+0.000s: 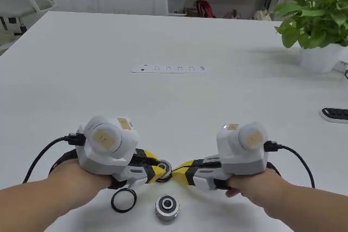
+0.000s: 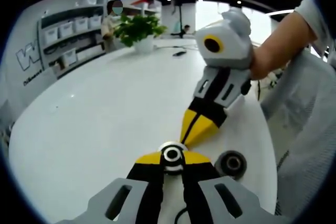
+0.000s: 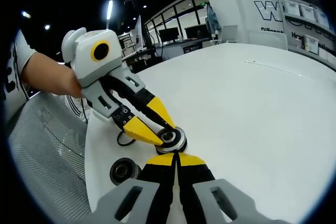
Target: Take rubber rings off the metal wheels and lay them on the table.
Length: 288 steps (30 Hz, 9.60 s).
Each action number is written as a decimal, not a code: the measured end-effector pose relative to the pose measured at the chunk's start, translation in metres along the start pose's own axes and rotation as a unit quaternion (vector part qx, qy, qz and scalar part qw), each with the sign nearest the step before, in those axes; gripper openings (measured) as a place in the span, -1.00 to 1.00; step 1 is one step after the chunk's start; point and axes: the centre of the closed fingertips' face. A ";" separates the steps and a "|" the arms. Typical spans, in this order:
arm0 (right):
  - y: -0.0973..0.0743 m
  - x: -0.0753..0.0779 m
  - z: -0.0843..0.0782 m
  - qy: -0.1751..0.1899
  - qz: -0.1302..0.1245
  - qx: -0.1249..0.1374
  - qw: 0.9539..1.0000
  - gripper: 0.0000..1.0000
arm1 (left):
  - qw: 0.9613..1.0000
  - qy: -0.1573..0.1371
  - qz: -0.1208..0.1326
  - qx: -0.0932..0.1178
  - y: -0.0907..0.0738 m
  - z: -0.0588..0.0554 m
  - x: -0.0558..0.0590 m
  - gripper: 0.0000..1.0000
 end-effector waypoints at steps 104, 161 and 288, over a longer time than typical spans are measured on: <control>-0.004 -0.004 0.016 0.124 0.019 0.004 0.992 -1.00 | 1.000 0.002 0.006 -0.012 0.001 0.000 0.000 -0.76; -0.009 -0.013 0.027 0.159 0.048 0.024 0.986 -1.00 | 1.000 -0.001 0.009 -0.008 0.001 0.000 0.001 -0.75; -0.016 -0.016 0.039 0.172 0.068 0.042 0.982 -1.00 | 0.996 0.003 0.005 0.085 -0.067 0.025 0.020 0.20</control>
Point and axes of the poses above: the centre of the closed fingertips' face, and the gripper's own axes: y roughly forward along the fingers, x roughly to its right, z roughly out of its top, and after that the axes turned 11 degrees about -z, right-handed
